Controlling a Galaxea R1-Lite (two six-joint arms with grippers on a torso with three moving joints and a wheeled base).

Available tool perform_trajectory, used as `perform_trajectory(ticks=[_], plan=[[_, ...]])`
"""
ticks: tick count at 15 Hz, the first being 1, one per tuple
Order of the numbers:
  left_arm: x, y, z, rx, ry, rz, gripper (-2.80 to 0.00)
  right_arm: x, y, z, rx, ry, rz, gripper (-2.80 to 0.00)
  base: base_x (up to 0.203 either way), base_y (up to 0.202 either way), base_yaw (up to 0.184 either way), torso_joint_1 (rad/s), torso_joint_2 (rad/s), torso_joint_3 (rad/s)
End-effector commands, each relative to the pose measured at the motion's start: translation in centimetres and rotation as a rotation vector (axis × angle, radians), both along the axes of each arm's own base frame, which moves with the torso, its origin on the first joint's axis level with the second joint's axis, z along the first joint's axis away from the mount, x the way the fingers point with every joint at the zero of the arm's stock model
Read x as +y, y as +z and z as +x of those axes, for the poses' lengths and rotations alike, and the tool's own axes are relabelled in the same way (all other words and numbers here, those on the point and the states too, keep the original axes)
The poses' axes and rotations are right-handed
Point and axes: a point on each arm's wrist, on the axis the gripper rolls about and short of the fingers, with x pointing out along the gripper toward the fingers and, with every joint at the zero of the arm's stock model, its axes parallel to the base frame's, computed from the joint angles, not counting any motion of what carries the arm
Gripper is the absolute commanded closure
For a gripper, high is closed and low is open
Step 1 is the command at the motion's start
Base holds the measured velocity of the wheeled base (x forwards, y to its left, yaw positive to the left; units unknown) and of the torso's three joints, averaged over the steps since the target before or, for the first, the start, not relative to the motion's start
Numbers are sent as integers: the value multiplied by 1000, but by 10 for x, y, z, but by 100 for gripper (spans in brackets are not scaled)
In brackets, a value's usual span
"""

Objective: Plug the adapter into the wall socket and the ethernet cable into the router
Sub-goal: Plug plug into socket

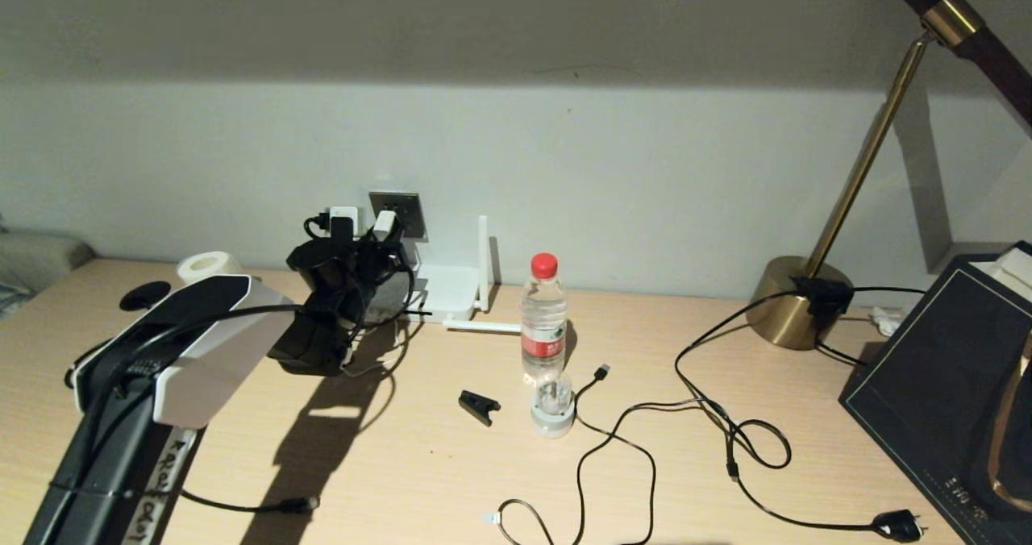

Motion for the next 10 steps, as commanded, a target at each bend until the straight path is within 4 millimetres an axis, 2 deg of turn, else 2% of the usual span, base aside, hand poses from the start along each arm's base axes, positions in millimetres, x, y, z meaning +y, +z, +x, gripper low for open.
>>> perform_trajectory(ticks=[1, 6, 10], plan=[[0, -3, 0, 1, 0, 1, 0, 0, -10, 3, 36, 0, 0, 0, 0, 0, 0, 0, 0, 0], [-1, -10, -2, 25, -2, 4, 0, 0, -10, 3, 36, 0, 0, 0, 0, 0, 0, 0, 0, 0], [-1, -4, -2, 12, -2, 2, 0, 0, -10, 3, 36, 0, 0, 0, 0, 0, 0, 0, 0, 0]])
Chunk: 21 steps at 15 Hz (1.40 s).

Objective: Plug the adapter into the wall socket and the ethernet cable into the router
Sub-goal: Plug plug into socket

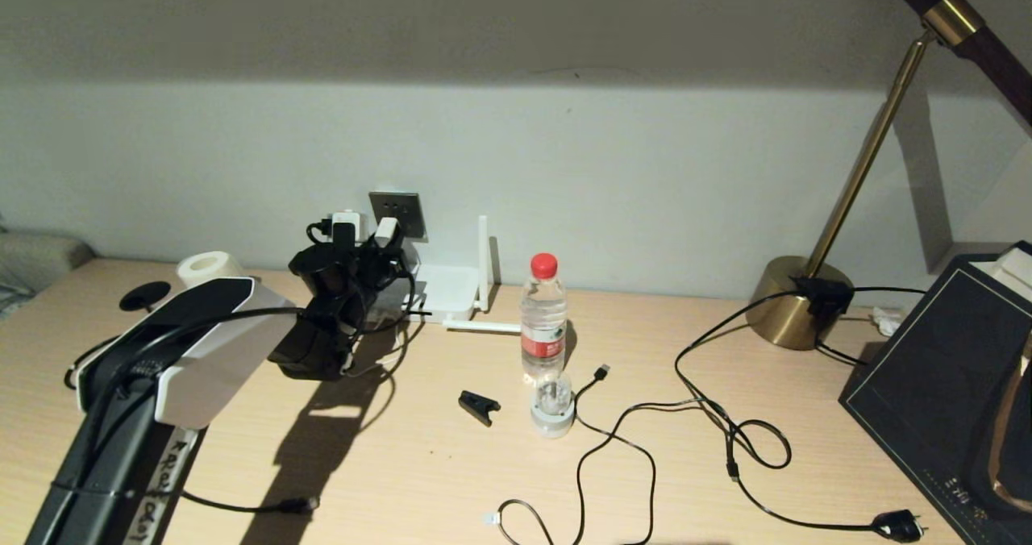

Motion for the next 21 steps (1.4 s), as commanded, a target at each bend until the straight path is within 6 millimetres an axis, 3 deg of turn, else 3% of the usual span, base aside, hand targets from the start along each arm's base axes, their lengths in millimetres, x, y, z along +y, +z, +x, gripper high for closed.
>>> perform_trajectory(ticks=[1, 21], plan=[[0, 4, 0, -12, 0, -1, 0, 0, -10, 3, 36, -1, 0, 0, 0, 0, 0, 0, 0, 0], [0, 10, 4, -21, 1, -2, 0, 0, -10, 3, 36, 0, 0, 0, 0, 0, 0, 0, 0, 0]])
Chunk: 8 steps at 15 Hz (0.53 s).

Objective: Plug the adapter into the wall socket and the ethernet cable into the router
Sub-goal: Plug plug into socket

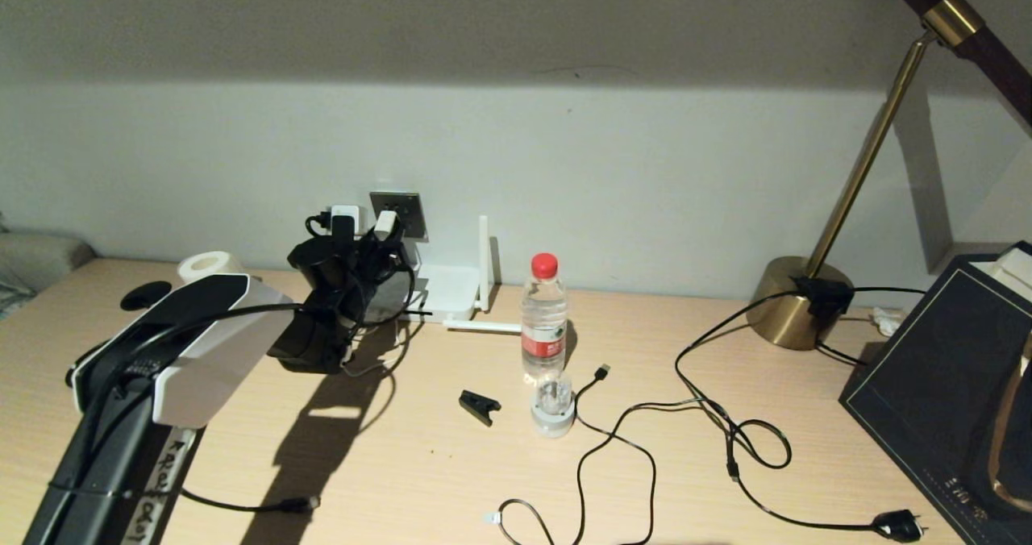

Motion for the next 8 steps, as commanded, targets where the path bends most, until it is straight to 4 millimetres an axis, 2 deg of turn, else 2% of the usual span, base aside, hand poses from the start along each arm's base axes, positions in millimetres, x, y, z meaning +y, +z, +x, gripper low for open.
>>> perform_trajectory(ticks=[1, 8], plan=[[1, 1, 1, -12, 2, -1, 0, 0, -10, 3, 36, 0, 0, 0, 0, 0, 0, 0, 0, 0], [0, 0, 2, -7, 2, -1, 0, 0, -10, 3, 36, 0, 0, 0, 0, 0, 0, 0, 0, 0]])
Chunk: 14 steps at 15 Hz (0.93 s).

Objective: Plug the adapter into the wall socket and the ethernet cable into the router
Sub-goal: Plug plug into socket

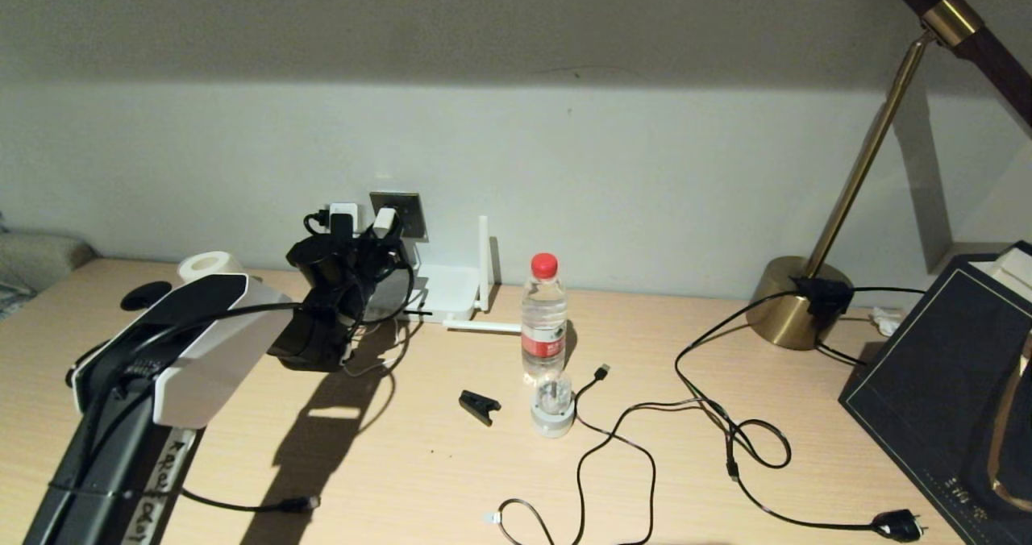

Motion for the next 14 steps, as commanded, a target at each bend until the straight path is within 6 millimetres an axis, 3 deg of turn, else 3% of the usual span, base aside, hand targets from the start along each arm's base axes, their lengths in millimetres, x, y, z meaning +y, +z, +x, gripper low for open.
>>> perform_trajectory(ticks=[1, 14], plan=[[0, 1, 0, -4, 0, 0, 0, 0, -10, 3, 36, 0, -1, 0, 0, 0, 0, 0, 0, 0], [-1, 12, 5, -13, 0, -1, 0, 0, -10, 3, 36, -1, -1, 0, 0, 0, 0, 0, 0, 0]])
